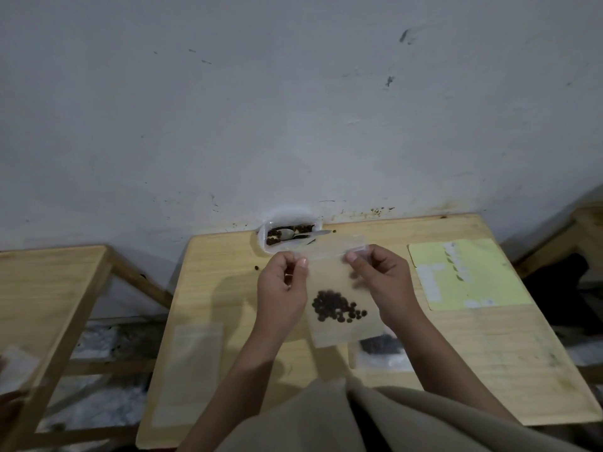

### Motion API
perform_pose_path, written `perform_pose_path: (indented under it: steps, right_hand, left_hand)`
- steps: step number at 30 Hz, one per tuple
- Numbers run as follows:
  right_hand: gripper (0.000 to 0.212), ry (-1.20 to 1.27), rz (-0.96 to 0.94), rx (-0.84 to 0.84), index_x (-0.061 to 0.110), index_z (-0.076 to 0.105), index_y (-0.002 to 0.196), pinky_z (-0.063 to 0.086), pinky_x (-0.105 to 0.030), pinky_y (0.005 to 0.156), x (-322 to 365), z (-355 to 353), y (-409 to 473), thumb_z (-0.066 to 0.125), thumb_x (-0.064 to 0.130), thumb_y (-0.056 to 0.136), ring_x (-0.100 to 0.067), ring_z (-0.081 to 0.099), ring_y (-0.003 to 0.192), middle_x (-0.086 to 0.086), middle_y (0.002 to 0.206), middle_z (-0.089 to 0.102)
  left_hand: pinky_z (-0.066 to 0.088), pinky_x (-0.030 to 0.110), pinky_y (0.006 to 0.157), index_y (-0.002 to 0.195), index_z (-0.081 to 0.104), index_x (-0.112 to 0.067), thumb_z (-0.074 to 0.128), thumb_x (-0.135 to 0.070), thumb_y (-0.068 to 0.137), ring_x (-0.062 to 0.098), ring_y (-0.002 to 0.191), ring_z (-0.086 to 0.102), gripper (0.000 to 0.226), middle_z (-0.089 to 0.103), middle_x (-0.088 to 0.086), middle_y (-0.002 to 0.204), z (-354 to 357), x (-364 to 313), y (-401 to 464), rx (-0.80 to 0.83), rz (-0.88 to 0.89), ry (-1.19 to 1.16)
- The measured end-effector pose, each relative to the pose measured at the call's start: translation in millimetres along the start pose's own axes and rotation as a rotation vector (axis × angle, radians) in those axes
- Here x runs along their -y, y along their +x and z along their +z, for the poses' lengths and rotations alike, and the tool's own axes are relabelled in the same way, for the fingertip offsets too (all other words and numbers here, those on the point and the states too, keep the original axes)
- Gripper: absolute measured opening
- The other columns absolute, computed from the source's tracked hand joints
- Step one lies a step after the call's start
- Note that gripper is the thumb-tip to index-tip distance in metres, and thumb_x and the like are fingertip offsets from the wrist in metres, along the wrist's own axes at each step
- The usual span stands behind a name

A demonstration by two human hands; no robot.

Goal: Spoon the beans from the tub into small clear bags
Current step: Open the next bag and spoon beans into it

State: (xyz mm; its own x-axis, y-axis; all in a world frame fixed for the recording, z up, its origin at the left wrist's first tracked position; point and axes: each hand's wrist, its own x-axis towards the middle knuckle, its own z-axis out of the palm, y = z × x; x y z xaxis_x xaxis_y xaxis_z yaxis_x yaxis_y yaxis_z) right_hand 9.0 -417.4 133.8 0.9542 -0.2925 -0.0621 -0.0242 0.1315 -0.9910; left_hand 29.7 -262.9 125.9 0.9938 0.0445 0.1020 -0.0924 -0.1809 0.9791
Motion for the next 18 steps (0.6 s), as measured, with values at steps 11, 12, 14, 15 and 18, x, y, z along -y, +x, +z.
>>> perform_pose_path:
  steps: [11,12,14,15,18]
  right_hand:
    - [0.02,0.017,-0.084,-0.038,0.007,0.064,0.067,0.044,-0.015,0.055,14.0,-46.7,-7.1,0.062,-0.001,0.084,-0.009,0.05,0.059,0.006,0.062,0.06]
    - [0.016,0.009,-0.075,-0.028,0.005,0.065,0.069,0.045,-0.016,0.055,13.5,-50.2,-8.2,0.063,0.0,0.085,-0.01,0.051,0.06,0.002,0.064,0.06]
    - [0.012,-0.007,-0.047,-0.011,0.002,0.066,0.074,0.046,-0.018,0.056,11.1,-56.8,-9.9,0.063,0.004,0.085,-0.012,0.052,0.061,-0.009,0.069,0.057]
    - [0.012,-0.01,-0.03,-0.004,0.002,0.066,0.075,0.047,-0.019,0.055,10.0,-59.8,-10.1,0.063,0.005,0.086,-0.012,0.053,0.06,-0.012,0.07,0.057]
    - [0.009,-0.013,0.006,0.031,0.009,0.069,0.076,0.047,-0.021,0.055,9.7,-66.7,-10.1,0.066,0.008,0.084,-0.007,0.056,0.057,-0.001,0.067,0.064]
  left_hand:
    - [0.053,0.035,0.073,0.085,0.065,-0.002,0.065,-0.012,0.088,0.018,0.076,0.063,0.01,0.068,0.005,0.08,48.2,-13.6,-24.6,0.061,-0.126,-0.209]
    - [0.054,0.036,0.073,0.085,0.067,-0.005,0.066,-0.013,0.086,0.018,0.076,0.064,0.008,0.07,0.005,0.08,52.9,-14.9,-26.8,0.075,-0.143,-0.221]
    - [0.054,0.038,0.074,0.086,0.07,-0.011,0.067,-0.013,0.086,0.019,0.076,0.066,0.003,0.071,0.006,0.08,61.7,-18.1,-30.8,0.078,-0.174,-0.253]
    - [0.054,0.04,0.075,0.086,0.069,-0.012,0.067,-0.013,0.086,0.02,0.076,0.066,0.003,0.071,0.008,0.081,65.2,-18.6,-32.0,0.07,-0.186,-0.263]
    - [0.055,0.04,0.072,0.087,0.068,-0.01,0.066,-0.015,0.086,0.022,0.075,0.066,0.005,0.071,0.012,0.081,72.1,-19.4,-33.4,0.062,-0.178,-0.24]
